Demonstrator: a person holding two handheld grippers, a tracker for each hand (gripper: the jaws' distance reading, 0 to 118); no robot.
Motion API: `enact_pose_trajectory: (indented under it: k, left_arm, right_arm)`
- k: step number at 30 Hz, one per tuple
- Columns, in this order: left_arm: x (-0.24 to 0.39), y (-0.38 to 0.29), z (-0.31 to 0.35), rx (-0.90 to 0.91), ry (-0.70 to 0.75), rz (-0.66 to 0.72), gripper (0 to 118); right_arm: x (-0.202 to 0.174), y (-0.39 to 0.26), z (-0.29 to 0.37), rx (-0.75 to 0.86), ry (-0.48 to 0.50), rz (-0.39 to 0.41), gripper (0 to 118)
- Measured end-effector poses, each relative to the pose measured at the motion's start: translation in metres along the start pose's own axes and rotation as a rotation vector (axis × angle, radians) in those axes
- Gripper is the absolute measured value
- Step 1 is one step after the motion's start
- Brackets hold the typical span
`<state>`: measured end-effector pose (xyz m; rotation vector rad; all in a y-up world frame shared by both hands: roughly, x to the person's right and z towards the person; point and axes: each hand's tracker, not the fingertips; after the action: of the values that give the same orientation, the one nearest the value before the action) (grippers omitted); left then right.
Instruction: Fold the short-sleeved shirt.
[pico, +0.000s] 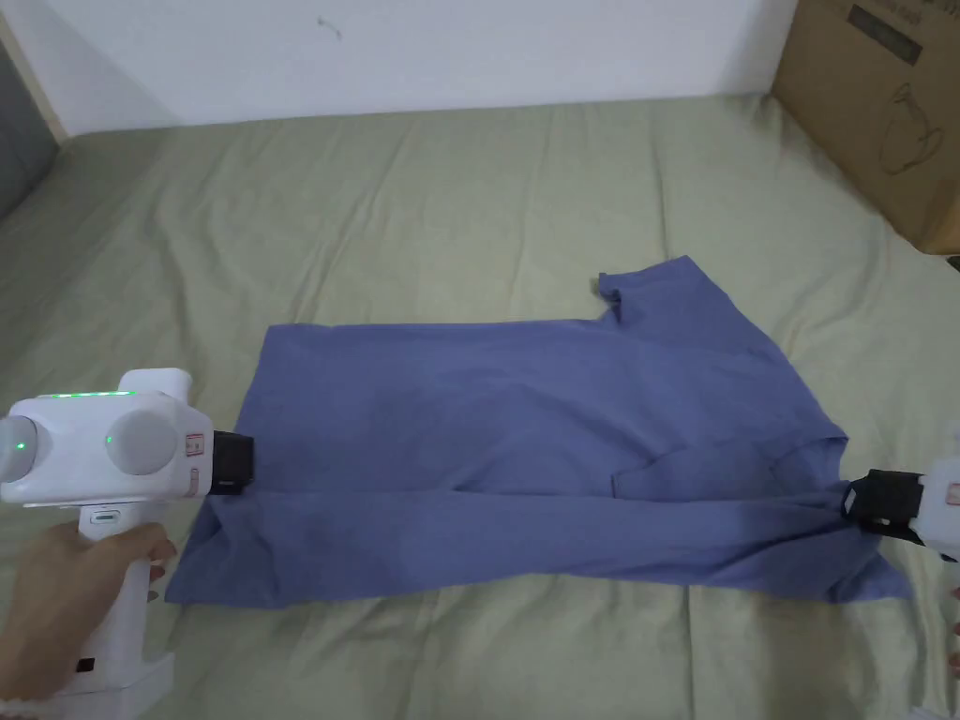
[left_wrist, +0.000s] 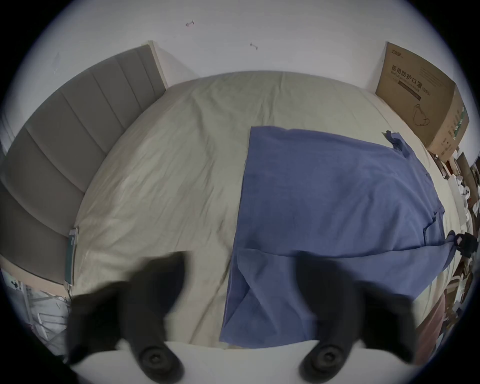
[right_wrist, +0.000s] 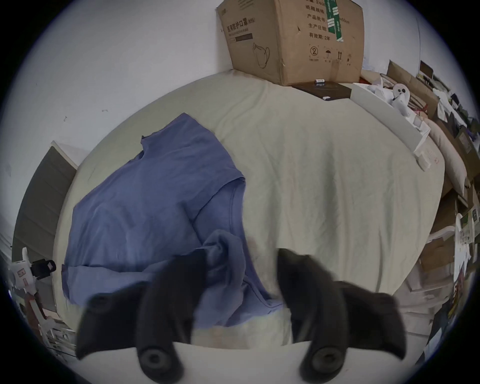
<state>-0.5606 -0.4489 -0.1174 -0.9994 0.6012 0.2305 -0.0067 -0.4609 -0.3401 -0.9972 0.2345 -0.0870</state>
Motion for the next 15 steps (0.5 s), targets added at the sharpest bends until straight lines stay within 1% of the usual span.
enact_pose_trajectory:
  k: [1, 2, 3, 4, 5, 6, 7, 8, 9, 10, 11, 14, 15]
  left_arm:
    - [-0.003, -0.004, 0.003, 0.007, -0.017, 0.023, 98]
    - [-0.006, -0.008, 0.009, 0.038, -0.042, 0.043, 113]
    - [-0.01, -0.012, 0.017, 0.051, -0.055, 0.057, 109]
    - [-0.011, -0.016, 0.021, 0.039, -0.047, 0.057, 105]
    - [-0.015, -0.022, 0.029, 0.036, -0.051, 0.063, 98]
    - [-0.018, -0.031, 0.038, 0.06, -0.066, 0.072, 84]
    - [-0.02, -0.041, 0.044, 0.073, -0.071, 0.079, 58]
    - [-0.021, -0.048, 0.048, 0.067, -0.074, 0.079, 13]
    - [-0.021, -0.059, 0.051, 0.062, -0.076, 0.083, 0]
    - [-0.023, -0.068, 0.054, 0.063, -0.091, 0.096, 0]
    - [-0.023, -0.075, 0.056, 0.057, -0.109, 0.104, 0]
    - [-0.024, -0.086, 0.048, 0.054, -0.13, 0.103, 2]
    - [-0.024, -0.086, 0.043, 0.057, -0.119, 0.104, 13]
  right_arm:
    - [0.001, -0.002, 0.007, 0.012, 0.014, 0.006, 64]
    - [0.001, -0.002, 0.014, 0.027, 0.052, 0.017, 64]
    - [0.0, -0.004, 0.023, 0.039, 0.08, 0.027, 63]
    - [-0.001, -0.006, 0.03, 0.053, 0.097, 0.037, 62]
    - [-0.005, -0.01, 0.039, 0.072, 0.118, 0.065, 51]
    - [-0.009, -0.015, 0.048, 0.091, 0.113, 0.094, 30]
    - [-0.012, -0.021, 0.054, 0.113, 0.086, 0.117, 1]
    - [-0.014, -0.028, 0.059, 0.136, 0.094, 0.12, 0]
    - [-0.016, -0.034, 0.063, 0.118, 0.116, 0.126, 0]
    - [-0.016, -0.039, 0.064, 0.1, 0.151, 0.12, 0]
    - [-0.02, -0.043, 0.067, 0.1, 0.159, 0.11, 0]
    - [-0.027, -0.054, 0.064, 0.063, 0.172, 0.119, 0]
    - [-0.028, -0.055, 0.062, 0.059, 0.172, 0.121, 0]
